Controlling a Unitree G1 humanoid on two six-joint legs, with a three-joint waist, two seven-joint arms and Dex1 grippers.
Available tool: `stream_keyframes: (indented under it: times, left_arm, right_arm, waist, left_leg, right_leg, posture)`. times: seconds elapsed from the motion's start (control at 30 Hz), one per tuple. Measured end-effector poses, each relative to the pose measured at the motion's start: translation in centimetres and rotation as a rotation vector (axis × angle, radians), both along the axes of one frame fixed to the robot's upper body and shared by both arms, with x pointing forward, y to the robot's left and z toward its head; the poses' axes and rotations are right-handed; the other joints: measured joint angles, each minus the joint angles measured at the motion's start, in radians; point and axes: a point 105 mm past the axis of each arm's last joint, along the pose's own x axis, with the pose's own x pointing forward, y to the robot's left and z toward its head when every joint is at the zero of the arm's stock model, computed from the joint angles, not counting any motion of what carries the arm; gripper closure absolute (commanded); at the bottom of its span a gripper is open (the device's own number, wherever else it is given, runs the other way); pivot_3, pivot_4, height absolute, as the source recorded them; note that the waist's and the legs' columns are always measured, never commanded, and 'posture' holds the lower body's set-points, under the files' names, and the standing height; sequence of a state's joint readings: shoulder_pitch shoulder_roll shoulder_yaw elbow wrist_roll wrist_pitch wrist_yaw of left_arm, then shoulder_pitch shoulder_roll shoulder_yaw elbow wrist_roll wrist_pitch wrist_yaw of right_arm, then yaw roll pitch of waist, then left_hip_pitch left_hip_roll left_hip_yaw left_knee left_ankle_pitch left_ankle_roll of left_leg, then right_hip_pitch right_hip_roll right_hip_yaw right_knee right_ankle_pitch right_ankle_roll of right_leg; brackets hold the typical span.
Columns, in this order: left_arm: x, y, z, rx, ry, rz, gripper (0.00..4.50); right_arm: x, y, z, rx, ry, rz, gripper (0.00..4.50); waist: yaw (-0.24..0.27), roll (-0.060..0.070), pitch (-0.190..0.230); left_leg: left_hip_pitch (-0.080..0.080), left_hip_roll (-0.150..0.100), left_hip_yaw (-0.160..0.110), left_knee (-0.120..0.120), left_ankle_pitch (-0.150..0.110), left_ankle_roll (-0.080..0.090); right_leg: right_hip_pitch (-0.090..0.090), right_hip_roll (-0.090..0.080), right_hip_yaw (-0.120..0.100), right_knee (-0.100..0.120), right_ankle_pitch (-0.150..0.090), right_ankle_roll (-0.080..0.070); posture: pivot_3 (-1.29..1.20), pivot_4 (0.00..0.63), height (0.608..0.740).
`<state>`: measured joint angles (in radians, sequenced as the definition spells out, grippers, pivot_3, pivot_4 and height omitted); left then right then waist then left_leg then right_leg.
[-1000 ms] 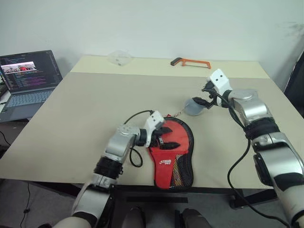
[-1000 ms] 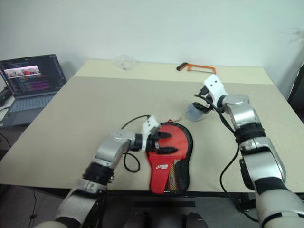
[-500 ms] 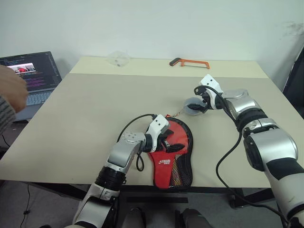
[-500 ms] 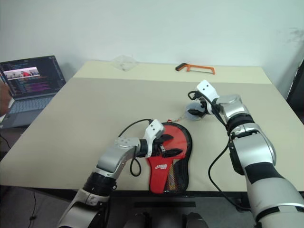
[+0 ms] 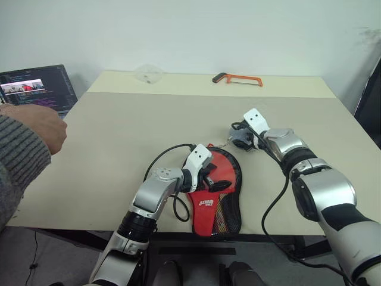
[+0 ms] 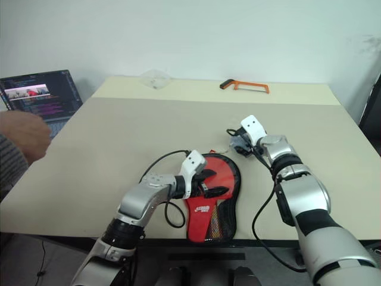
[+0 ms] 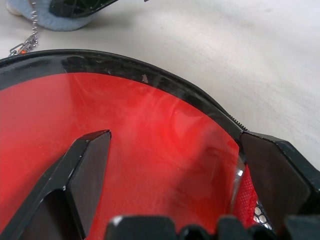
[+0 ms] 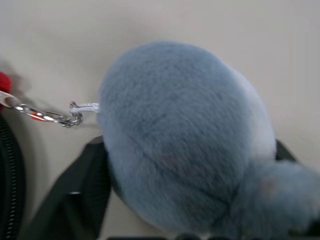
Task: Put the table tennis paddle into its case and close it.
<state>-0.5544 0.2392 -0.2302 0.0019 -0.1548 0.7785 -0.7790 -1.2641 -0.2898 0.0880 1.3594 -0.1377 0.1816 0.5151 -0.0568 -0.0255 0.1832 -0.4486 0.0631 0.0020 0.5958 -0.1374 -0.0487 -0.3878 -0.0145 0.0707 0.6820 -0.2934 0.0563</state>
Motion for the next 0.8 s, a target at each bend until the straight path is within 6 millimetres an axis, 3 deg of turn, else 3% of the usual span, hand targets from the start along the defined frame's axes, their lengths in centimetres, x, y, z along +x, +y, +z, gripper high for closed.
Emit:
stream_keyframes:
  times: [0.17, 0.27, 0.4, 0.6, 0.7, 0.8]
  left_arm:
    - [0.4, -0.2, 0.0, 0.003, 0.002, 0.002, 0.00]
    - [0.6, -0.4, 0.0, 0.007, -0.004, -0.005, 0.00]
    - [0.9, -0.7, 0.1, 0.013, -0.007, -0.015, 0.00]
    - [1.2, -1.5, -0.1, 0.023, -0.018, -0.045, 0.00]
    - [1.1, -2.1, -0.2, 0.028, -0.016, -0.069, 0.00]
    - [1.2, -2.4, -0.2, 0.031, -0.016, -0.089, 0.00]
  right_arm:
    - [0.3, -0.7, 0.4, 0.012, -0.027, -0.051, 3.12]
    - [0.5, -2.2, 1.0, -0.020, -0.054, -0.085, 3.67]
    - [0.3, -5.0, 1.5, -0.156, -0.064, -0.088, 3.98]
    - [-1.2, -8.4, 1.1, -0.351, 0.014, 0.049, 4.01]
    - [-2.7, -10.3, 1.1, -0.463, 0.042, 0.177, 4.04]
    - [-5.6, -12.4, 0.8, -0.549, 0.095, 0.310, 4.04]
  waist:
    - [0.001, 0.000, 0.000]
    - [0.004, 0.000, 0.000]
    - [0.009, 0.000, 0.000]
    - [0.025, 0.002, -0.001]
    - [0.034, 0.002, -0.001]
    - [0.044, 0.004, -0.002]
  left_leg:
    - [0.000, 0.000, 0.000, 0.001, 0.000, 0.000]
    - [0.000, -0.001, 0.000, 0.001, 0.000, 0.000]
    - [0.000, -0.001, 0.000, 0.001, 0.000, 0.000]
    - [0.000, -0.003, 0.000, 0.002, 0.000, -0.001]
    - [-0.001, -0.004, -0.001, 0.003, 0.000, -0.001]
    - [-0.001, -0.006, 0.000, 0.003, 0.000, -0.001]
  right_leg:
    - [0.000, 0.000, 0.000, 0.000, 0.000, 0.000]
    - [0.000, 0.000, 0.000, 0.000, 0.000, 0.001]
    - [0.000, -0.001, 0.000, -0.001, 0.000, 0.001]
    - [0.001, -0.002, 0.000, -0.001, 0.000, 0.002]
    - [0.003, -0.003, -0.001, -0.002, 0.000, 0.003]
    - [0.003, -0.005, -0.001, -0.003, -0.001, 0.005]
  posture:
    - [0.00, 0.150, 0.740]
    - [0.00, 0.150, 0.740]
    - [0.00, 0.150, 0.740]
    - [0.00, 0.150, 0.740]
    - [0.00, 0.150, 0.740]
    - [0.00, 0.150, 0.740]
